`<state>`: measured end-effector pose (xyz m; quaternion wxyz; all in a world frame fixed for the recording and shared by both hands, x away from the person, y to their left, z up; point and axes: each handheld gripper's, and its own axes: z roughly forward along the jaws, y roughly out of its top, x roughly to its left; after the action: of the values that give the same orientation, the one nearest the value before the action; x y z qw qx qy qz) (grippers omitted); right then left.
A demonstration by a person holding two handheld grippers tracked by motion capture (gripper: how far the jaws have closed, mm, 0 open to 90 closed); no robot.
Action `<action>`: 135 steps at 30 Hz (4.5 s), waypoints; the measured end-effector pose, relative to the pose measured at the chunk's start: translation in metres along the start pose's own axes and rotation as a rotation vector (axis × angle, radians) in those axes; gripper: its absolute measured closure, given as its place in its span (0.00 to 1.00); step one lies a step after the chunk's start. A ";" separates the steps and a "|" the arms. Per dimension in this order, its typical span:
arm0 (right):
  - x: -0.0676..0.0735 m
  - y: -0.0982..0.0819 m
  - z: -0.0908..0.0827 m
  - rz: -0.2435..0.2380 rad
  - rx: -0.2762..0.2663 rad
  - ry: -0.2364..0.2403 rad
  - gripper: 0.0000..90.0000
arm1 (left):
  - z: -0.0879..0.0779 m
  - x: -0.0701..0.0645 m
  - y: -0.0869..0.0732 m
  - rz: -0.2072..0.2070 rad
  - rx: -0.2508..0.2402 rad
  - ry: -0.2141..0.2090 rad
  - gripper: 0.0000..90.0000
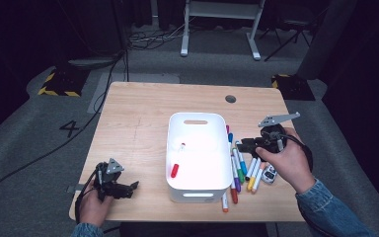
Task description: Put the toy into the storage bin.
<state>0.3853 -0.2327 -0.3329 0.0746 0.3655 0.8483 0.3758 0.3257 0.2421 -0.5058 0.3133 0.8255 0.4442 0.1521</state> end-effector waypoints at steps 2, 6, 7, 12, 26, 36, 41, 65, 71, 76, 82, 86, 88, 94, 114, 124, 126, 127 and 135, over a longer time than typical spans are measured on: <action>-0.008 -0.002 0.003 0.014 0.012 -0.017 0.75 | 0.000 0.000 0.000 0.000 0.000 -0.002 0.00; -0.025 -0.006 0.015 0.044 0.037 -0.045 0.76 | 0.000 0.000 0.000 0.001 0.001 0.000 0.00; -0.029 -0.008 0.018 0.050 0.047 -0.050 0.76 | 0.000 0.000 0.000 0.001 0.000 0.001 0.00; -0.048 -0.014 0.037 0.085 0.096 -0.070 0.77 | -0.001 0.000 -0.001 -0.003 0.001 0.006 0.00; -0.077 -0.035 0.085 0.142 0.225 -0.092 0.79 | -0.001 0.000 -0.001 -0.003 0.001 0.006 0.00; -0.082 -0.046 0.107 0.167 0.291 -0.094 0.80 | -0.001 0.000 -0.001 -0.003 0.001 0.004 0.00; -0.084 -0.048 0.113 0.182 0.297 -0.104 0.82 | -0.001 0.000 -0.001 -0.003 0.001 0.006 0.00; -0.096 -0.038 0.131 0.185 0.316 -0.198 0.79 | -0.001 0.000 -0.001 -0.004 0.001 0.003 0.00; -0.095 -0.035 0.135 0.180 0.322 -0.238 0.81 | -0.001 0.000 -0.001 -0.003 0.001 0.003 0.00; -0.096 -0.034 0.137 0.200 0.311 -0.249 0.85 | -0.001 0.000 -0.001 -0.003 0.001 0.004 0.00; -0.098 -0.033 0.131 0.227 0.283 -0.242 0.85 | -0.001 0.000 -0.001 -0.003 0.001 0.009 0.00; -0.099 -0.031 0.120 0.237 0.256 -0.227 0.85 | -0.001 0.000 -0.001 -0.004 0.001 0.003 0.00; -0.099 -0.029 0.114 0.235 0.241 -0.228 0.85 | -0.001 -0.001 -0.001 -0.003 0.001 0.010 0.00; -0.093 -0.022 0.095 0.228 0.186 -0.199 0.85 | -0.001 0.000 -0.001 -0.003 0.001 0.009 0.00; -0.060 0.001 0.037 0.133 0.072 -0.132 0.85 | -0.001 -0.001 -0.001 -0.003 -0.003 0.004 0.00; -0.039 0.008 0.020 0.096 0.048 -0.087 0.85 | -0.001 -0.001 -0.001 -0.004 -0.002 0.005 0.00; -0.034 0.009 0.019 0.086 0.046 -0.072 0.85 | -0.001 -0.001 -0.001 -0.004 -0.002 0.005 0.00; -0.031 0.010 0.018 0.078 0.043 -0.067 0.85 | -0.001 -0.001 -0.001 -0.003 -0.003 0.006 0.00; -0.004 0.017 0.015 0.041 0.036 0.014 0.85 | -0.001 -0.001 -0.001 -0.003 -0.004 0.004 0.00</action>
<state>0.4039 -0.2191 -0.3327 0.0545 0.3817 0.8476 0.3646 0.3245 0.2420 -0.5057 0.3142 0.8238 0.4459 0.1542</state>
